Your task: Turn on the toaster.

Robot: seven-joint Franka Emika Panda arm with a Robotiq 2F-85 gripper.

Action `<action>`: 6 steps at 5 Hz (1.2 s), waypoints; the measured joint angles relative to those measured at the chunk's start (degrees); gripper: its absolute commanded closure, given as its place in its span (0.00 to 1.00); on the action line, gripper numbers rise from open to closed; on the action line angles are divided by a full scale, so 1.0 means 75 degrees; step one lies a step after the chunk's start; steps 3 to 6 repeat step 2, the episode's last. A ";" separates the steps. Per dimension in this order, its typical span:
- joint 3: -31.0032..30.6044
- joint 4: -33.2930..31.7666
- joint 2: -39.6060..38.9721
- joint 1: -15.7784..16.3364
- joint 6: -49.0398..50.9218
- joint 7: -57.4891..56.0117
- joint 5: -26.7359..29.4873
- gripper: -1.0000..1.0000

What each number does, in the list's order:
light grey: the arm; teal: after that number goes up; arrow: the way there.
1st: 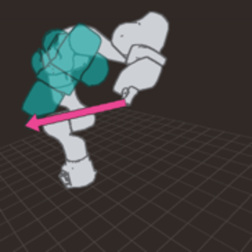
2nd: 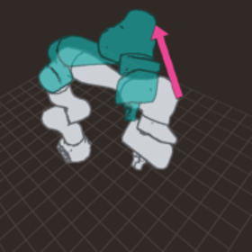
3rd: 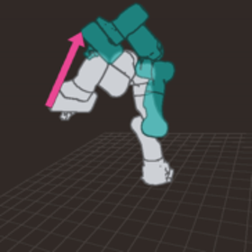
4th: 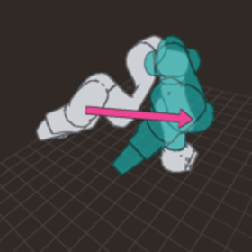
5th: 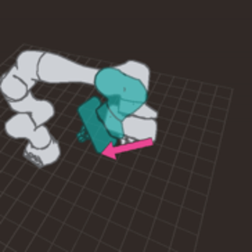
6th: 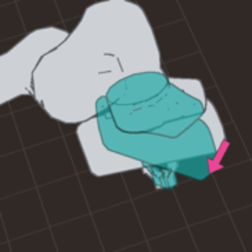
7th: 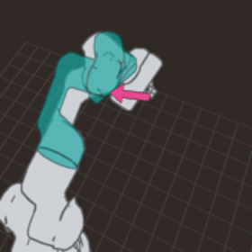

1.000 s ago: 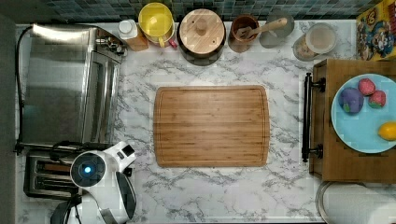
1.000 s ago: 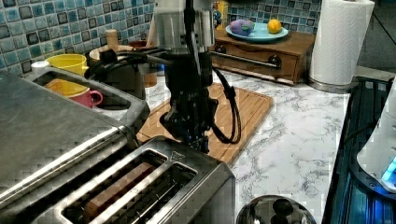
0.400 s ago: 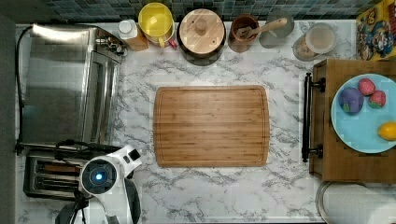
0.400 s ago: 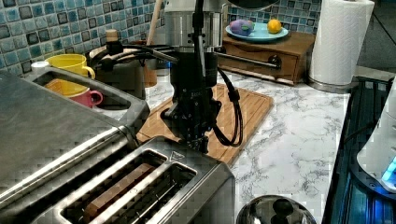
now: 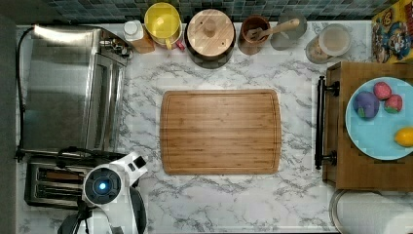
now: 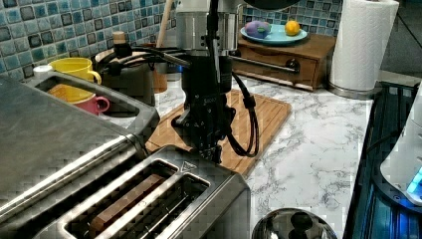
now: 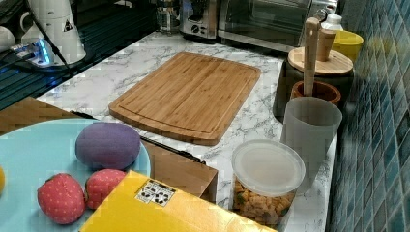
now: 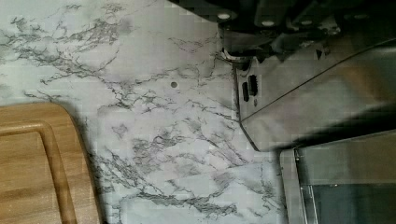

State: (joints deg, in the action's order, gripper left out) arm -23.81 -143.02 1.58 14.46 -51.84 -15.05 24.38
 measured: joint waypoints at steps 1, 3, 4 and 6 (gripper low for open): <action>-0.0039 0.0000 -0.0004 -0.0039 -0.0004 -0.0017 0.0000 1.00; -0.0021 0.0000 -0.0011 -0.0023 -0.0022 -0.0035 0.0000 1.00; -0.0021 0.0000 -0.0011 -0.0023 -0.0022 -0.0035 0.0000 1.00; -0.0021 0.0000 -0.0011 -0.0023 -0.0022 -0.0035 0.0000 1.00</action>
